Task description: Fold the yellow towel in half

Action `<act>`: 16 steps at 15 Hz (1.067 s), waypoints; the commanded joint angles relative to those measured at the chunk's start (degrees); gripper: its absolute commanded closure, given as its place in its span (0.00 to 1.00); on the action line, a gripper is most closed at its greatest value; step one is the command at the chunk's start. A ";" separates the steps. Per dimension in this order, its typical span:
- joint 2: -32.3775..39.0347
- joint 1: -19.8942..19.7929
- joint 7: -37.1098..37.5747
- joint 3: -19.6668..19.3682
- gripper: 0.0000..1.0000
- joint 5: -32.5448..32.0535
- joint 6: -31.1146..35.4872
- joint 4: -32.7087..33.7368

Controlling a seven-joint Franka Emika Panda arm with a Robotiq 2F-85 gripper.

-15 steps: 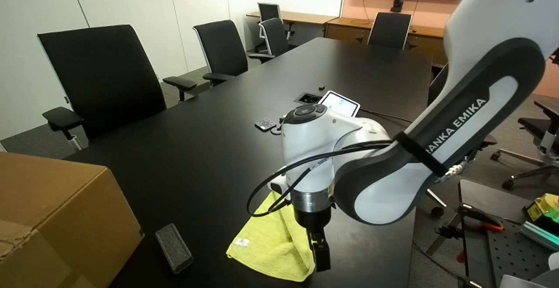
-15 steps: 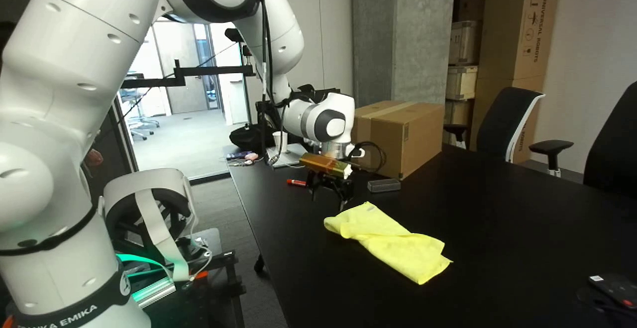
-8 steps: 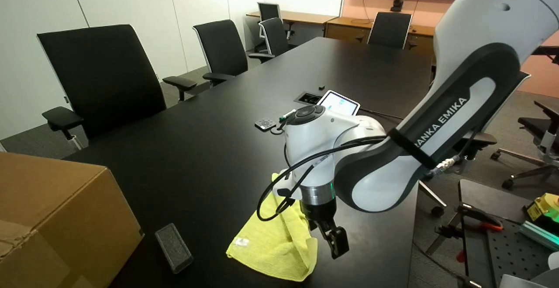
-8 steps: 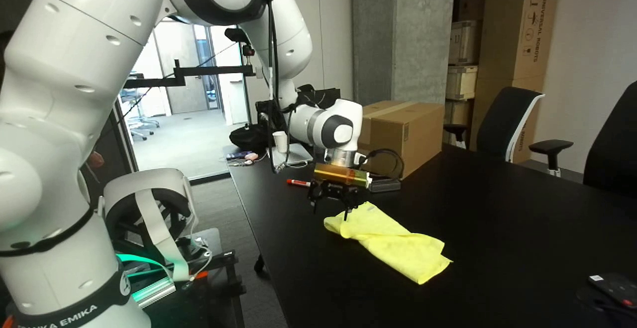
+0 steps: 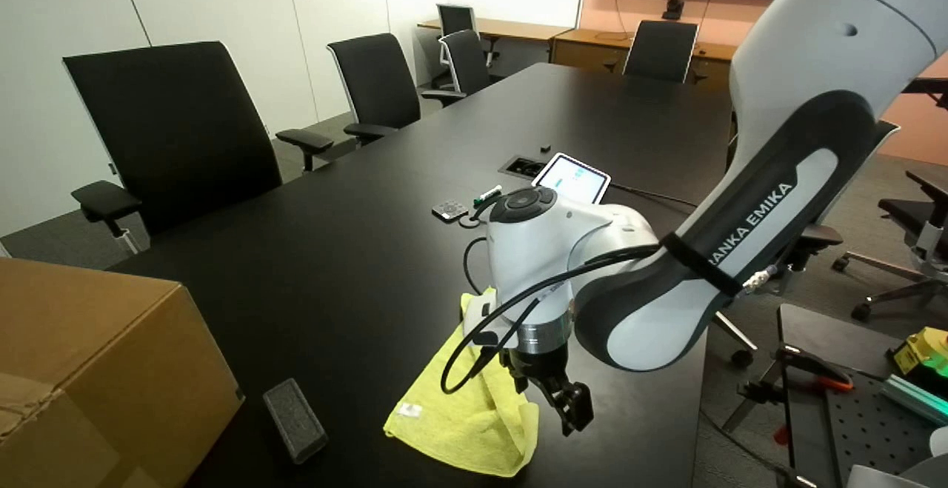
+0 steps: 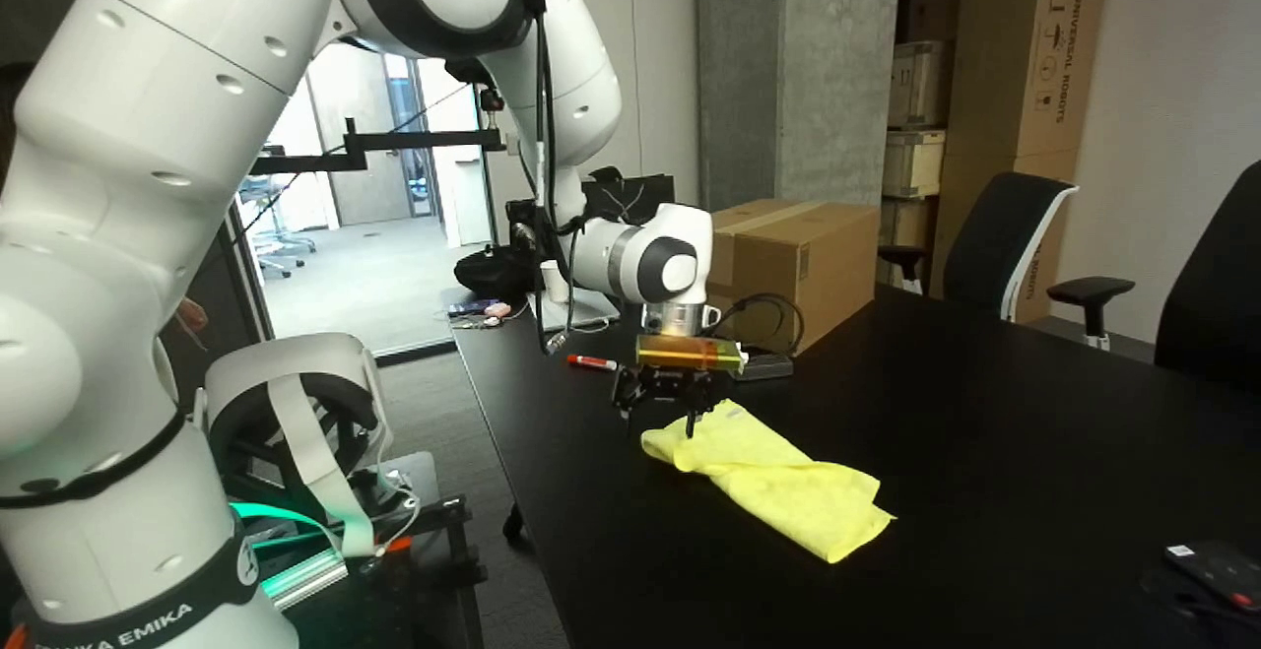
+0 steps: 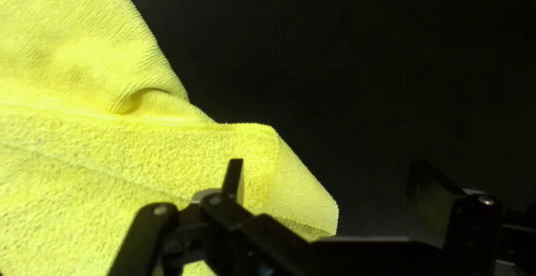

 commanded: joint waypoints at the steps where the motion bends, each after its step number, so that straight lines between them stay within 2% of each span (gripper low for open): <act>1: -0.19 0.01 -1.67 0.72 0.00 -0.97 3.79 -1.14; 16: 2.00 0.45 -1.42 1.81 0.00 0.22 3.68 -1.16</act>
